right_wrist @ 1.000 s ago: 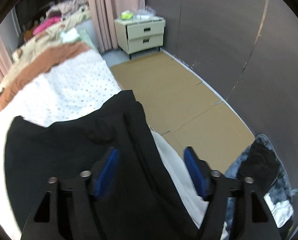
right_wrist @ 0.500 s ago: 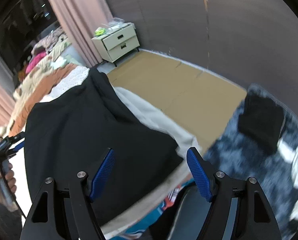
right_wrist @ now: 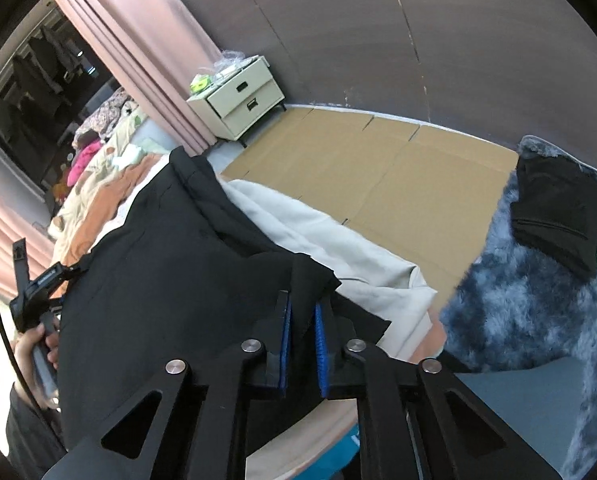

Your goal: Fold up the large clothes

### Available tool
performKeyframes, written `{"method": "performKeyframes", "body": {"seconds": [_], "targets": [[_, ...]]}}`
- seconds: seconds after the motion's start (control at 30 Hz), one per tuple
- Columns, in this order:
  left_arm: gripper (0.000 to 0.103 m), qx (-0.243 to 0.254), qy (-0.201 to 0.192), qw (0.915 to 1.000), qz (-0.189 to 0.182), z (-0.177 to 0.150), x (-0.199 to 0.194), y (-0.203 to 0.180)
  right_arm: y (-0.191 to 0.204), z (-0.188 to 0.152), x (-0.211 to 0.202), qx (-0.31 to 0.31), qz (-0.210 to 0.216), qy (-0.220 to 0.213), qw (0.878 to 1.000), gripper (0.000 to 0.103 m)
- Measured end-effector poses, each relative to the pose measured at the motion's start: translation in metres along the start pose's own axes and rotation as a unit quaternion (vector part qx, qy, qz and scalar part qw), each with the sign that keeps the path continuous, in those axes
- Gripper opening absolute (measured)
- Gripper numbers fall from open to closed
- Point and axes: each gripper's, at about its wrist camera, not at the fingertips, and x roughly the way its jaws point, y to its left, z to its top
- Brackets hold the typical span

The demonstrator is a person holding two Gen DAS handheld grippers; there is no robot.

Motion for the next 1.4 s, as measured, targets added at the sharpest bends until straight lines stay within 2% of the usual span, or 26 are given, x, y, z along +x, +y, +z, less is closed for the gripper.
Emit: {"method": "performKeyframes", "body": {"seconds": [0.1, 0.13, 0.2, 0.23, 0.33, 0.37, 0.47, 0.5, 0.6, 0.67, 0.77, 0.83, 1.0, 1.13, 1.4], "targets": [[0.084, -0.003, -0.009, 1.0, 0.001, 0.002, -0.001, 0.005, -0.001, 0.0, 0.001, 0.006, -0.01, -0.009, 1.0, 0.008], [0.08, -0.005, -0.027, 0.9996, -0.003, 0.002, -0.011, 0.006, -0.002, 0.001, 0.002, 0.009, -0.015, -0.01, 1.0, 0.008], [0.08, -0.004, -0.073, 0.9973, 0.011, 0.0, -0.038, 0.011, -0.002, 0.004, 0.001, 0.012, -0.028, -0.009, 0.999, 0.008], [0.08, -0.003, -0.082, 0.9965, 0.018, -0.002, -0.049, 0.014, -0.001, 0.005, 0.0, 0.014, -0.038, -0.01, 0.999, 0.013], [0.08, 0.009, -0.053, 0.9986, 0.004, -0.003, -0.065, 0.02, -0.002, 0.008, -0.015, 0.023, -0.086, -0.029, 0.996, 0.031], [0.08, 0.012, -0.047, 0.9988, 0.003, -0.005, -0.071, 0.023, -0.002, 0.008, -0.02, 0.027, -0.087, -0.032, 0.995, 0.031], [0.08, 0.014, -0.046, 0.9989, -0.005, -0.013, -0.093, 0.029, 0.002, 0.005, -0.035, 0.029, -0.078, -0.026, 0.996, 0.033], [0.08, 0.013, -0.04, 0.9991, -0.01, -0.016, -0.101, 0.03, 0.006, 0.004, -0.043, 0.024, -0.076, -0.026, 0.996, 0.038], [0.08, 0.019, -0.022, 0.9993, -0.023, -0.026, -0.121, 0.029, 0.015, -0.001, -0.065, 0.017, -0.067, -0.032, 0.997, 0.069], [0.081, 0.028, -0.028, 0.9989, -0.026, -0.033, -0.142, 0.028, 0.022, -0.006, -0.082, 0.012, -0.063, -0.043, 0.997, 0.073], [0.091, 0.03, -0.042, 0.998, -0.036, -0.044, -0.174, 0.031, 0.036, -0.015, -0.104, 0.003, -0.054, -0.04, 0.998, 0.077], [0.098, 0.031, -0.055, 0.9972, -0.04, -0.05, -0.195, 0.033, 0.045, -0.021, -0.118, -0.005, -0.053, -0.042, 0.998, 0.085], [0.101, 0.046, -0.073, 0.995, -0.051, -0.067, -0.245, 0.038, 0.071, -0.04, -0.153, -0.026, -0.04, -0.054, 0.997, 0.087], [0.103, 0.064, -0.09, 0.9927, -0.048, -0.087, -0.279, 0.039, 0.088, -0.057, -0.177, -0.044, -0.023, -0.07, 0.996, 0.097], [0.103, 0.071, -0.118, 0.9888, -0.057, -0.135, -0.352, 0.068, 0.125, -0.1, -0.215, -0.072, -0.017, -0.087, 0.993, 0.097]]}}
